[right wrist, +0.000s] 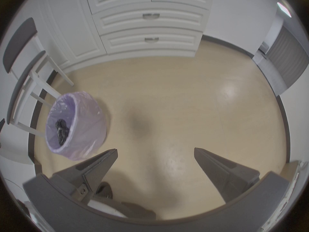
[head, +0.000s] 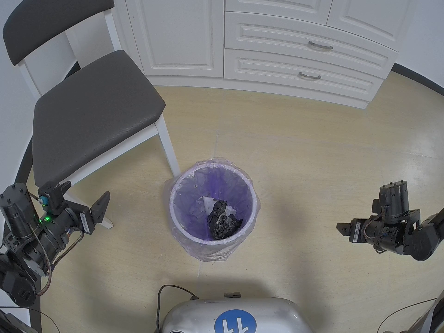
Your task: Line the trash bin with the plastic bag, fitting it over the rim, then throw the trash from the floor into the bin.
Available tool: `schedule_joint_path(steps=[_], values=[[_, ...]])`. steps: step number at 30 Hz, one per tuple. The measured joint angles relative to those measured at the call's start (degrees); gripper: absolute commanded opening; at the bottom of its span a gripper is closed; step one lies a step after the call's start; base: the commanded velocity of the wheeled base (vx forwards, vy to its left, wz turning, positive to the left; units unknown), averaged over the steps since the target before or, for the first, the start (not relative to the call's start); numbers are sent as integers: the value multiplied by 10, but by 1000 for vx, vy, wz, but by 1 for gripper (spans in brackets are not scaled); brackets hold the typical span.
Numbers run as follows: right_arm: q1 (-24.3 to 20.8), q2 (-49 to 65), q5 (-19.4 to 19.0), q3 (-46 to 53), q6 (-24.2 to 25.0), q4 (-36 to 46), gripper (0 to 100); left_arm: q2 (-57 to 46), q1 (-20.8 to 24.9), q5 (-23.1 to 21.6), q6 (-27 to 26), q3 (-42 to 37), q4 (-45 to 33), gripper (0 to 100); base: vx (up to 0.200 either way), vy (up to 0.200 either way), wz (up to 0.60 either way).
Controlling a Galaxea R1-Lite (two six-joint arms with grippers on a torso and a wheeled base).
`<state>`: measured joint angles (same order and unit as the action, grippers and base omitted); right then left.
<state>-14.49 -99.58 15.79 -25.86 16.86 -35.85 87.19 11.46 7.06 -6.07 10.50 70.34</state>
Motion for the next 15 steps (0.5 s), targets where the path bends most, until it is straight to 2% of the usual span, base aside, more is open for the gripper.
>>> schedule_joint_path(steps=[3,5,8,11,15], values=[[-2,21,-2,-29,-1,68,100,-4,25,1,2,2,9,100,0,0,0],[-3,33,-2,-48,-29,91,100,-5,41,2,2,11,12,100,0,0,0],[-3,47,-2,-71,-87,88,100,-6,57,3,-3,37,13,100,0,0,0],[-4,61,0,-90,-125,72,100,-10,66,10,-21,60,13,100,0,0,0],[-7,97,8,-108,-144,62,100,-22,72,31,-45,76,13,100,0,0,0]])
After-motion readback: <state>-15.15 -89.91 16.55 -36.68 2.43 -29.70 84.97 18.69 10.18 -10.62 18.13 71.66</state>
